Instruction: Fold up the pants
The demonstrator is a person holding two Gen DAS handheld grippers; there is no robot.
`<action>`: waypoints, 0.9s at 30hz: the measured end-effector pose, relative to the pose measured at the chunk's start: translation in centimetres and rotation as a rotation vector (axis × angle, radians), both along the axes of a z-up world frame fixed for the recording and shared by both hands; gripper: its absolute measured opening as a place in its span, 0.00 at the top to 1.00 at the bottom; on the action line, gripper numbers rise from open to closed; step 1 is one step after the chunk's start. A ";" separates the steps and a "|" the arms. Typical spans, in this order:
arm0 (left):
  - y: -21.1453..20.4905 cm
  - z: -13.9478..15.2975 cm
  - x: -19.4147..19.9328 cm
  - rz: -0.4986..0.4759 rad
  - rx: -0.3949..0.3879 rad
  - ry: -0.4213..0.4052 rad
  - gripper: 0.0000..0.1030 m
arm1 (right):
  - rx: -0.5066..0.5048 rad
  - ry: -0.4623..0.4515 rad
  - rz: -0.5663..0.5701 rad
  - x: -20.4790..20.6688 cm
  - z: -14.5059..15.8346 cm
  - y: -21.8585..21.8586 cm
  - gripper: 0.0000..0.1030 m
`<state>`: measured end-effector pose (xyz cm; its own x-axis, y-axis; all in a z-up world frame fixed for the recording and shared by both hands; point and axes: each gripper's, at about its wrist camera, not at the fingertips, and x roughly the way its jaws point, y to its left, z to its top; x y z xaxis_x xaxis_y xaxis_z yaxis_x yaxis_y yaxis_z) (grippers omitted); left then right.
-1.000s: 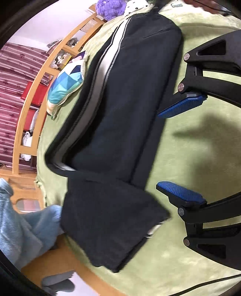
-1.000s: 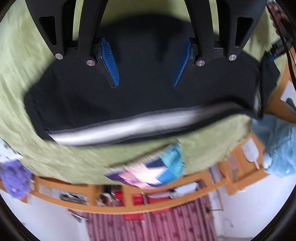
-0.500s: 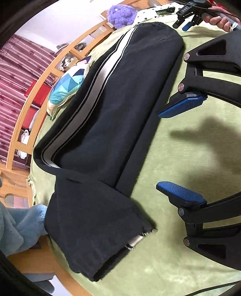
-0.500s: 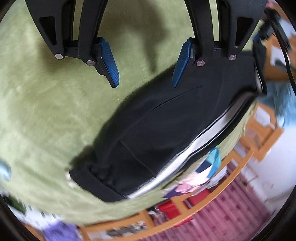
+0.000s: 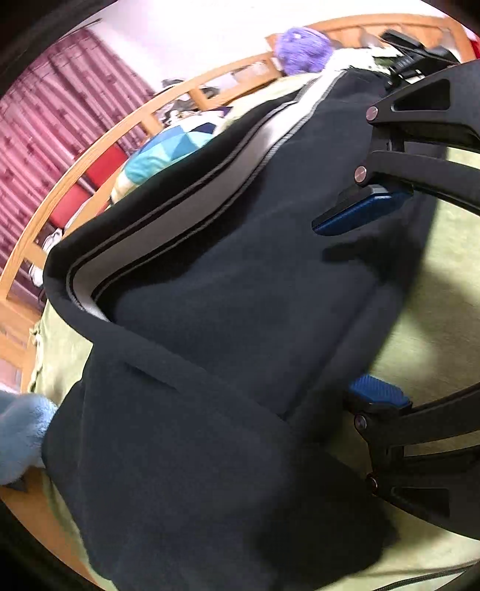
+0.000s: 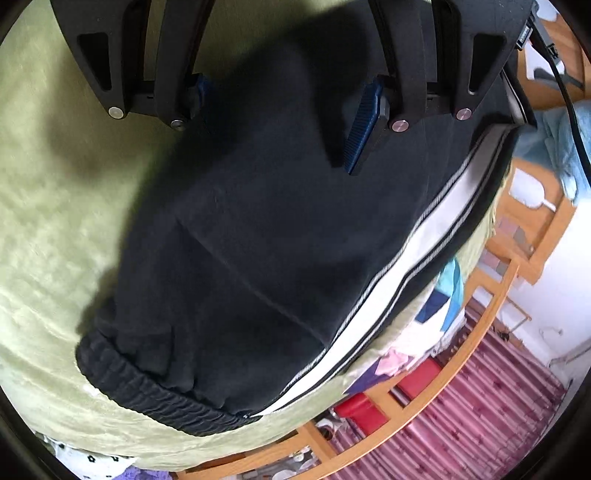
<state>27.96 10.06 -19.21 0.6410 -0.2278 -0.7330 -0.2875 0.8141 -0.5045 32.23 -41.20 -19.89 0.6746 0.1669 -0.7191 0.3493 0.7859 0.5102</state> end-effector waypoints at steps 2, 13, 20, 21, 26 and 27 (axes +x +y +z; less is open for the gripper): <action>0.1 -0.2 0.8 0.025 -0.016 -0.001 0.38 | -0.008 -0.009 -0.012 0.6 -0.1 0.0 0.44; -1.9 2.4 -3.3 -0.041 0.074 -0.057 0.90 | -0.094 -0.086 -0.072 -4.5 4.0 -0.2 0.89; -5.2 2.9 -10.9 -0.140 0.068 -0.029 0.90 | -0.137 -0.035 -0.066 -13.7 5.9 -3.9 0.89; -5.8 2.9 -12.1 -0.155 0.071 -0.025 0.89 | -0.154 -0.026 -0.065 -15.5 6.1 -4.6 0.89; -8.7 3.2 -17.4 -0.204 0.088 -0.027 0.89 | -0.226 0.009 -0.082 -23.3 6.4 -6.9 0.89; -8.5 3.3 -18.1 -0.209 0.085 -0.028 0.89 | -0.233 0.015 -0.087 -24.6 6.4 -7.3 0.89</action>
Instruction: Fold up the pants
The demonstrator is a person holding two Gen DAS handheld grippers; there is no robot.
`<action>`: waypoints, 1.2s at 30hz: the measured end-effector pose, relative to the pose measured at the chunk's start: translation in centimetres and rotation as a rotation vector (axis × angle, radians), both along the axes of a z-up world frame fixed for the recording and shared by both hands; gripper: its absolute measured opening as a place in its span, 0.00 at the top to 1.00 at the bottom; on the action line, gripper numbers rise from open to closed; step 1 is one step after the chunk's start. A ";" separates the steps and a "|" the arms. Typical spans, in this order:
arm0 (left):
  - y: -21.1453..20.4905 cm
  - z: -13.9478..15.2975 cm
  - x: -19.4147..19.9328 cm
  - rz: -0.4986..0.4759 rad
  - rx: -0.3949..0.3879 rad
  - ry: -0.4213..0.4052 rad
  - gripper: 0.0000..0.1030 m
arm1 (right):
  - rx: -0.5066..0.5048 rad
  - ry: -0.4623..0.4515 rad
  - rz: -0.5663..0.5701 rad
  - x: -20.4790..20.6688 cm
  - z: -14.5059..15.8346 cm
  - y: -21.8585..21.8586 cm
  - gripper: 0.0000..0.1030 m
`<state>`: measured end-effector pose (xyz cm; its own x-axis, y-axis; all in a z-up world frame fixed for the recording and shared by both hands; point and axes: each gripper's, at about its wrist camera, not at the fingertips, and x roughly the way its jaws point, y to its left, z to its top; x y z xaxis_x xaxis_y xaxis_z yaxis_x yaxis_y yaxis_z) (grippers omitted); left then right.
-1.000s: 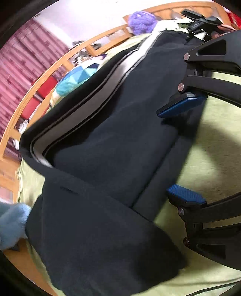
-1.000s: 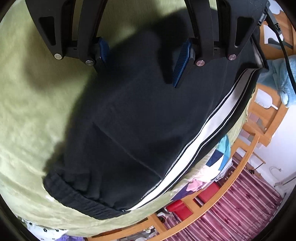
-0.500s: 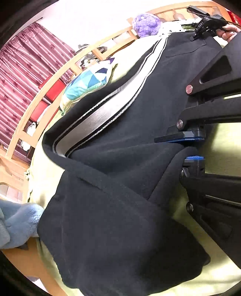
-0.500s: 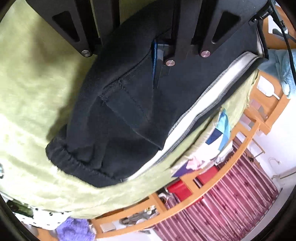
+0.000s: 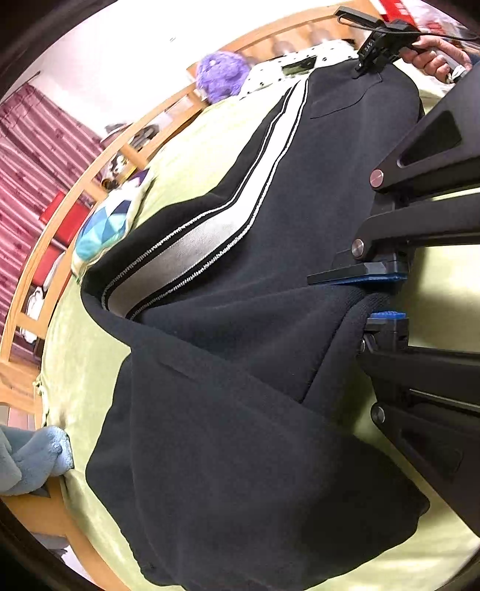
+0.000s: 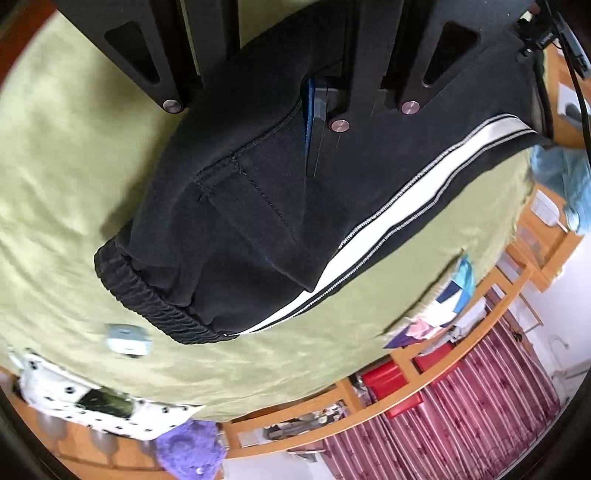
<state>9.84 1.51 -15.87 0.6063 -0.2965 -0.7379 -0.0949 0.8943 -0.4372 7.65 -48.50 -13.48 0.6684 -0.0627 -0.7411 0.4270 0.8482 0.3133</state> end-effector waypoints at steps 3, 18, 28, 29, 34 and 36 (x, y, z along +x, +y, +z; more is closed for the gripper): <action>-0.1 0.4 -1.5 -0.022 0.000 -0.005 0.89 | -0.003 0.009 -0.018 -3.1 0.0 -0.7 0.89; 1.3 3.3 -6.7 -0.208 0.080 -0.031 0.62 | -0.296 0.088 -0.022 -11.6 3.2 3.4 0.69; 3.3 2.6 -4.8 -0.076 0.314 -0.035 0.49 | -0.230 -0.087 0.102 -6.3 5.8 8.1 0.58; 3.2 2.1 -4.4 -0.069 0.329 -0.024 0.49 | -0.209 -0.107 0.116 -5.7 5.8 8.6 0.58; 2.6 0.2 -4.3 -0.080 0.377 -0.004 0.49 | -0.155 -0.096 0.193 -3.8 3.9 10.6 0.57; 2.3 0.3 -4.2 -0.081 0.419 -0.021 0.54 | -0.166 -0.059 0.211 -3.2 3.2 11.1 0.58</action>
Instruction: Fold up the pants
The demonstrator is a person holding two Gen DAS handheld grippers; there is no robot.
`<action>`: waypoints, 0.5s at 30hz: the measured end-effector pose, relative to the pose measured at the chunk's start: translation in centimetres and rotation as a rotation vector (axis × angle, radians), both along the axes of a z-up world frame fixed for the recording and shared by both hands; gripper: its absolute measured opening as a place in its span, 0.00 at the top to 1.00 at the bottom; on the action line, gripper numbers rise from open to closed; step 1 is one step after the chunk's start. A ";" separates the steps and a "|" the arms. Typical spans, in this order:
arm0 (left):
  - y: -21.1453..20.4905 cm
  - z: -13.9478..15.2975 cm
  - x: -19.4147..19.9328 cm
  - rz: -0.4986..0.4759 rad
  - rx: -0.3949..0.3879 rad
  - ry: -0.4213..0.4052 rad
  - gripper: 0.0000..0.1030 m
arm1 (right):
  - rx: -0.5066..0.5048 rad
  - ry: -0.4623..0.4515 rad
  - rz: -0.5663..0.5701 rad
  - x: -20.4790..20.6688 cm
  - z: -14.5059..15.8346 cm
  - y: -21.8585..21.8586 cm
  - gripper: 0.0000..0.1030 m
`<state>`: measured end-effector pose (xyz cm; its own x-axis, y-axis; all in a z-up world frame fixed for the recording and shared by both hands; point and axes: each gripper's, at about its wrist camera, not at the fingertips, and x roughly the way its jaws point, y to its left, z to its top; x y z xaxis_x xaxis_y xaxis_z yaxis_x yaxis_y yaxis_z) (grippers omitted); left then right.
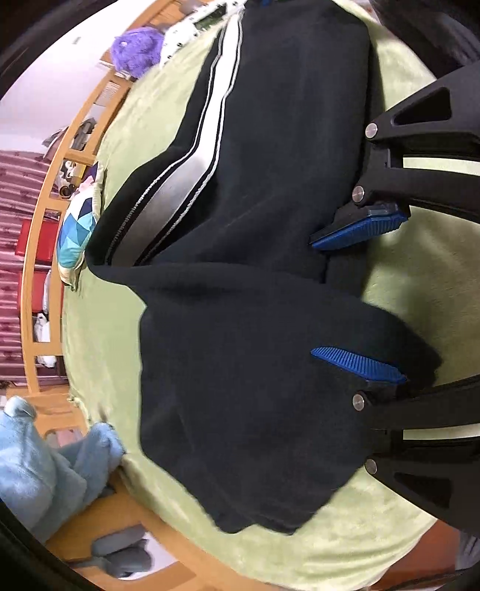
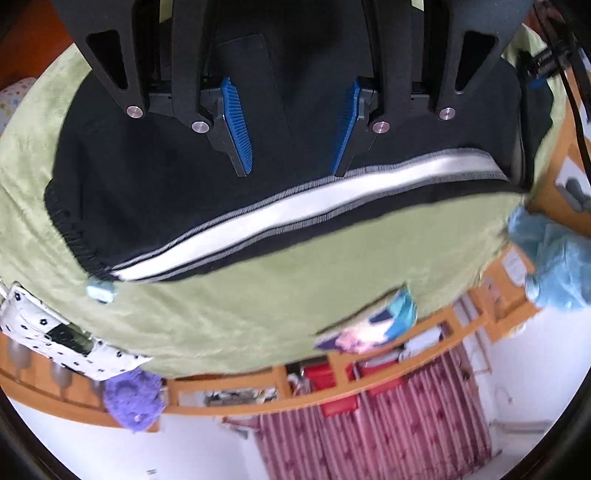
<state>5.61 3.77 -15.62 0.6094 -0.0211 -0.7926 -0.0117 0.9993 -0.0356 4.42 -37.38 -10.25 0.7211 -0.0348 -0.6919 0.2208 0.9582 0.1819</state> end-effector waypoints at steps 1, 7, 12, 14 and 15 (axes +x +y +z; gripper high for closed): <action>0.0 0.1 0.2 0.001 0.022 -0.012 0.70 | 0.000 0.004 0.001 0.1 0.0 0.1 0.58; 1.7 1.6 2.7 0.000 0.033 -0.033 0.92 | 0.030 -0.025 -0.002 0.1 0.9 0.5 0.57; 4.2 3.9 4.7 0.040 0.072 -0.078 0.92 | 0.041 -0.004 -0.023 0.3 1.1 0.5 0.57; 5.5 4.9 5.8 0.067 0.086 -0.092 0.92 | 0.039 0.001 -0.036 0.3 1.3 0.6 0.57; 6.3 5.4 6.5 0.083 0.091 -0.105 0.92 | 0.038 0.004 -0.041 0.3 1.3 0.5 0.57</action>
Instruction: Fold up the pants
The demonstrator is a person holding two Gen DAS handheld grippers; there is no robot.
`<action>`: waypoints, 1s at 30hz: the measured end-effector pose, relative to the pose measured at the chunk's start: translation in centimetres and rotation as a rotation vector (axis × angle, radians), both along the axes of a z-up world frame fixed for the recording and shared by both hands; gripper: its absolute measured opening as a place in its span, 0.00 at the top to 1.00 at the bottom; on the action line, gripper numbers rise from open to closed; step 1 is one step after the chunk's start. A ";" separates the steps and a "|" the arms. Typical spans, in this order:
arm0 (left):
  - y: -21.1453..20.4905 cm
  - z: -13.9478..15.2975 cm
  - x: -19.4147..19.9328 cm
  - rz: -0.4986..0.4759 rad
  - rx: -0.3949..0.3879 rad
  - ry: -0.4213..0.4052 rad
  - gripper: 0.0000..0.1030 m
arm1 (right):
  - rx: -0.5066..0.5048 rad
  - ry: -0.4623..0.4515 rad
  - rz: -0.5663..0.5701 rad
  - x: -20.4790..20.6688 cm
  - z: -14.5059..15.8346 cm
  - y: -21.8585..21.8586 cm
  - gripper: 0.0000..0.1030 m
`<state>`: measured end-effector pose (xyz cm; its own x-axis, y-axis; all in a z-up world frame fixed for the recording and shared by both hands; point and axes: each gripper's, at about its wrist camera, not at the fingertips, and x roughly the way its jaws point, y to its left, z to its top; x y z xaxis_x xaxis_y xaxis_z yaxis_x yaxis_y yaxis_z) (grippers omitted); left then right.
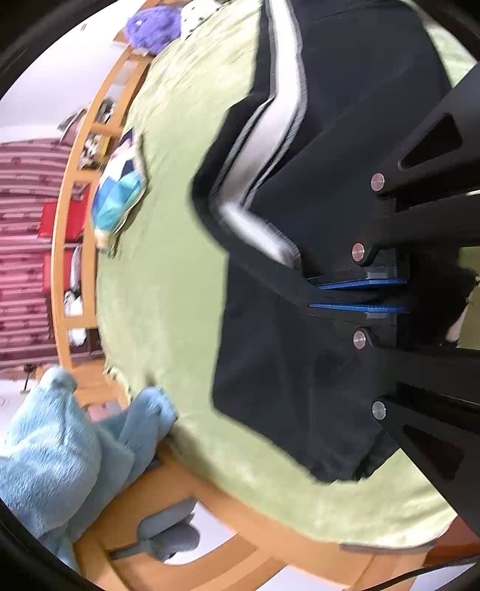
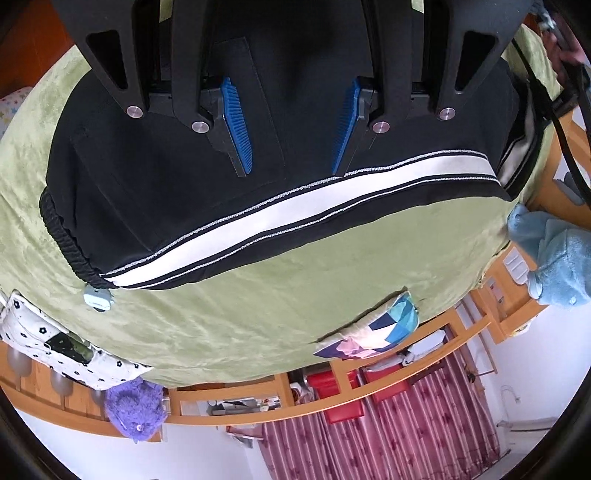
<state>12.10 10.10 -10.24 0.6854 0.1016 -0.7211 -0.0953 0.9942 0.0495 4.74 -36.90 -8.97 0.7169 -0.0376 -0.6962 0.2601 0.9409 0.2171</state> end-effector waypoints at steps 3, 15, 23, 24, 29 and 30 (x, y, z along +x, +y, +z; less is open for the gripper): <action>1.5 1.0 1.7 0.028 0.001 -0.025 0.93 | 0.010 0.010 -0.009 0.2 0.3 0.0 0.57; 2.4 2.5 10.7 0.061 0.039 -0.047 0.90 | -0.103 0.039 -0.006 0.6 1.5 2.2 0.58; 2.4 2.4 11.3 0.106 0.042 -0.034 0.65 | -0.114 0.046 -0.001 0.8 1.9 2.6 0.57; 2.4 2.6 10.9 0.101 0.043 -0.044 0.63 | -0.108 0.043 0.004 0.8 2.0 2.8 0.57; 2.9 3.8 8.8 0.099 0.047 -0.072 0.46 | -0.101 0.031 0.043 1.0 2.5 4.0 0.57; 3.1 4.1 8.2 0.096 0.046 -0.077 0.46 | -0.105 0.028 0.052 0.9 2.6 4.4 0.57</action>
